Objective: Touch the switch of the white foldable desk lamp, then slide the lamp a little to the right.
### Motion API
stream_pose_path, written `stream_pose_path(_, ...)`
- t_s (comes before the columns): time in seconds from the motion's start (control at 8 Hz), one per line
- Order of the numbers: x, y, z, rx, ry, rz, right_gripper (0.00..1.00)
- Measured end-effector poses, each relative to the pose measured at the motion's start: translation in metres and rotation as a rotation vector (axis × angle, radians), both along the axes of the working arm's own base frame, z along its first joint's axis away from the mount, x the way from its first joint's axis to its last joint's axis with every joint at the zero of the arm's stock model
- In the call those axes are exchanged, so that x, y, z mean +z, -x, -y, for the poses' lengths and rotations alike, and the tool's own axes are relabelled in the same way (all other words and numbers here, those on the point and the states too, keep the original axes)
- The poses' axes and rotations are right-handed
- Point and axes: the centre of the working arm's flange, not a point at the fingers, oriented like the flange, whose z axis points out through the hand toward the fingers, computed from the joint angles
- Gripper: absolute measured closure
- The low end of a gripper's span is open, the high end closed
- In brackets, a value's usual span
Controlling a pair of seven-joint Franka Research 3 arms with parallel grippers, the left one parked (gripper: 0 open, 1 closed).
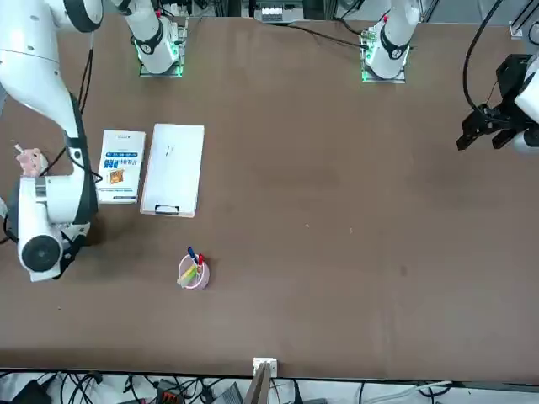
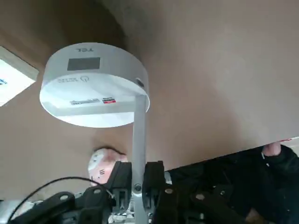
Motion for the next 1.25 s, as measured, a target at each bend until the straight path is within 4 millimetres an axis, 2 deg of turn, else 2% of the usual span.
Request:
stream_pose_path(0.38, -0.002, 0.003, 0.009, -0.058, 0.022, 0.031, 0.85)
stream_pose_path(0.88, -0.026, 0.007, 0.015, -0.082, 0.040, 0.009, 0.85)
stream_pose_path(1.25, -0.037, 0.007, 0.015, -0.078, 0.044, -0.006, 0.83)
